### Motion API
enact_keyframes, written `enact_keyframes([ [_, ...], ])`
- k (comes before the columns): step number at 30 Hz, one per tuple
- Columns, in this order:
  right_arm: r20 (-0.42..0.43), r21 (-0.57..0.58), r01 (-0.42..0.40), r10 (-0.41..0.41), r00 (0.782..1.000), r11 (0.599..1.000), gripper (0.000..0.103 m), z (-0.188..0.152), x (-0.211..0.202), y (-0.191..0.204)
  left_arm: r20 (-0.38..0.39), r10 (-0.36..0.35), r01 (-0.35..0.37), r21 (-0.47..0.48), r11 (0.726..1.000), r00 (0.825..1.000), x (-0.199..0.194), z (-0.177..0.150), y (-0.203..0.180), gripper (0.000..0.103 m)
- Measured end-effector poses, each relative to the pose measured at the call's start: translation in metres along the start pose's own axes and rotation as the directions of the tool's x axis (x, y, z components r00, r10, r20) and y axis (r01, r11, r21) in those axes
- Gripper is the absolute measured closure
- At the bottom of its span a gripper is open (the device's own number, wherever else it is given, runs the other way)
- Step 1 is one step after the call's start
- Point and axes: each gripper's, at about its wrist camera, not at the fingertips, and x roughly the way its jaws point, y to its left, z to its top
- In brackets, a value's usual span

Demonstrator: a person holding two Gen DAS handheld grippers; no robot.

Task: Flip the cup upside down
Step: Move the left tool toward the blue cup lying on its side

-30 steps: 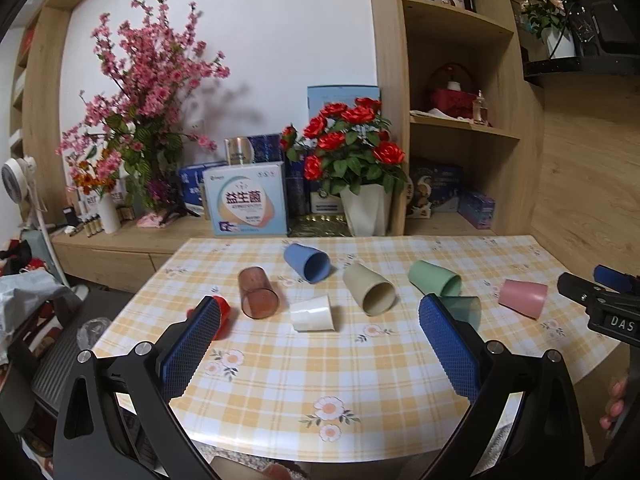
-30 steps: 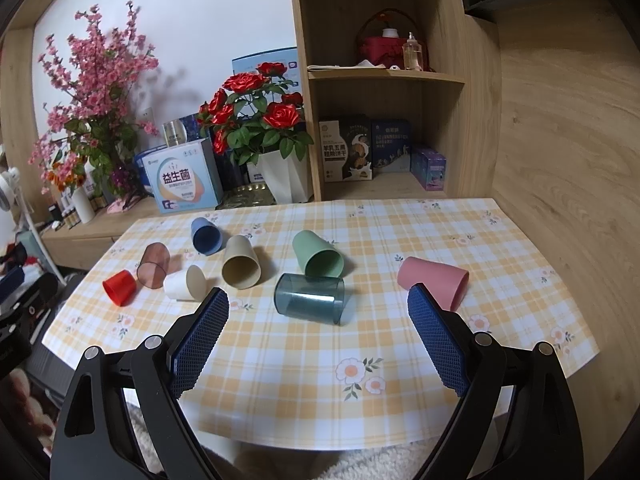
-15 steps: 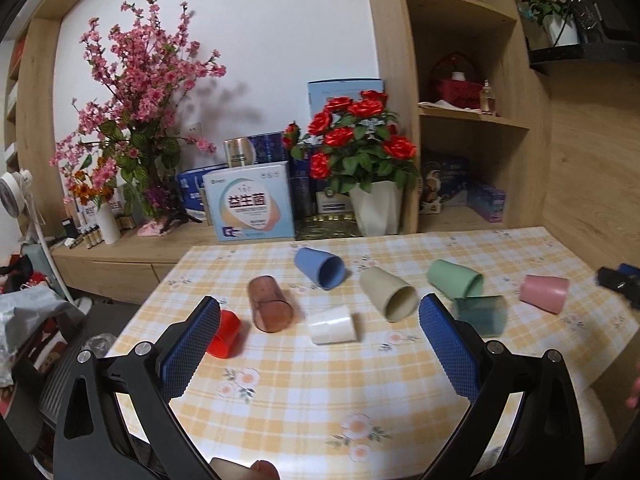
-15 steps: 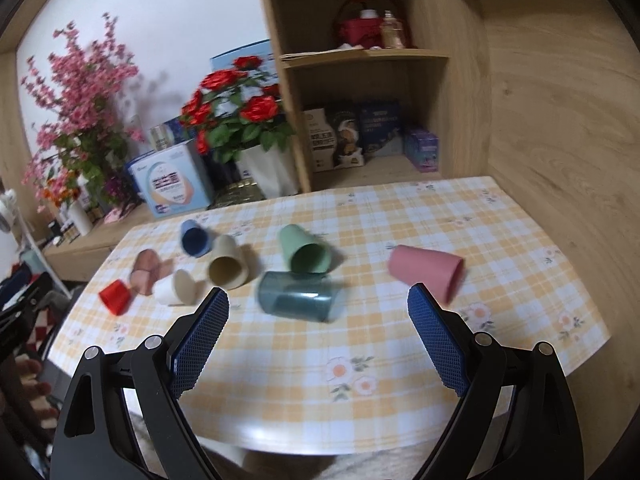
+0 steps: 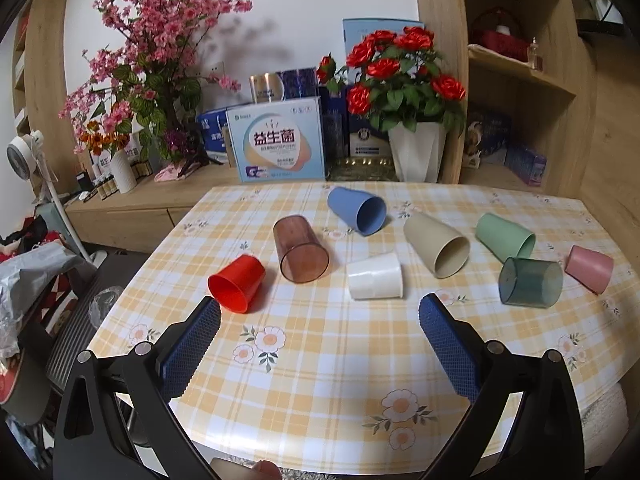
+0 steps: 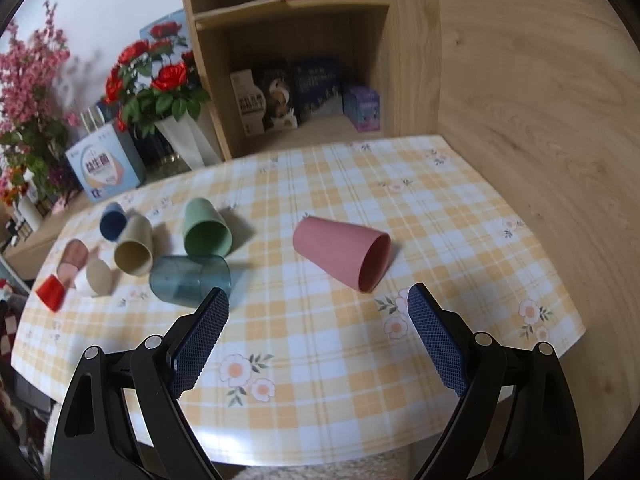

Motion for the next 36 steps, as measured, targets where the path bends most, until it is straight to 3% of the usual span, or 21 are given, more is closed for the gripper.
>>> enact_keyframes([
  [14, -0.078, -0.009, 0.025, -0.026, 0.997, 1.000, 0.015, -0.002, 0.047, 0.003, -0.069, 0.048, -0.055, -0.100, 0.993, 0.996, 0.031, 0.004, 0.031, 0.006],
  [18, -0.088, -0.006, 0.033, -0.033, 0.996, 0.999, 0.015, 0.002, 0.057, 0.000, -0.103, -0.029, 0.013, -0.155, 0.988, 0.994, 0.048, 0.019, 0.035, 0.006],
  [24, -0.091, -0.006, 0.037, -0.037, 0.995, 0.999, 0.015, 0.008, 0.068, -0.004, -0.150, -0.132, 0.098, -0.215, 0.972, 0.980, 0.112, 0.086, 0.015, 0.006],
  [26, -0.090, -0.007, 0.037, -0.038, 0.995, 0.999, 0.015, 0.010, 0.073, -0.005, -0.190, -0.164, 0.115, -0.246, 0.962, 0.968, 0.147, 0.110, 0.005, 0.006],
  [29, -0.098, -0.006, 0.034, -0.034, 0.995, 0.999, 0.015, 0.012, 0.079, -0.006, -0.282, -0.234, 0.128, -0.348, 0.929, 0.930, 0.210, 0.137, -0.002, 0.007],
  [31, -0.104, -0.009, 0.036, -0.036, 0.994, 0.999, 0.015, 0.014, 0.083, -0.008, -0.354, -0.308, 0.132, -0.441, 0.888, 0.883, 0.260, 0.148, -0.004, 0.009],
  [34, -0.107, -0.016, 0.047, -0.048, 0.993, 0.999, 0.015, 0.016, 0.086, -0.012, -0.435, -0.308, 0.062, -0.494, 0.867, 0.846, 0.317, 0.154, -0.007, 0.013],
  [36, -0.108, -0.020, 0.061, -0.063, 0.992, 0.998, 0.015, 0.017, 0.087, -0.016, -0.460, -0.280, 0.024, -0.488, 0.873, 0.842, 0.336, 0.154, -0.008, 0.014],
])
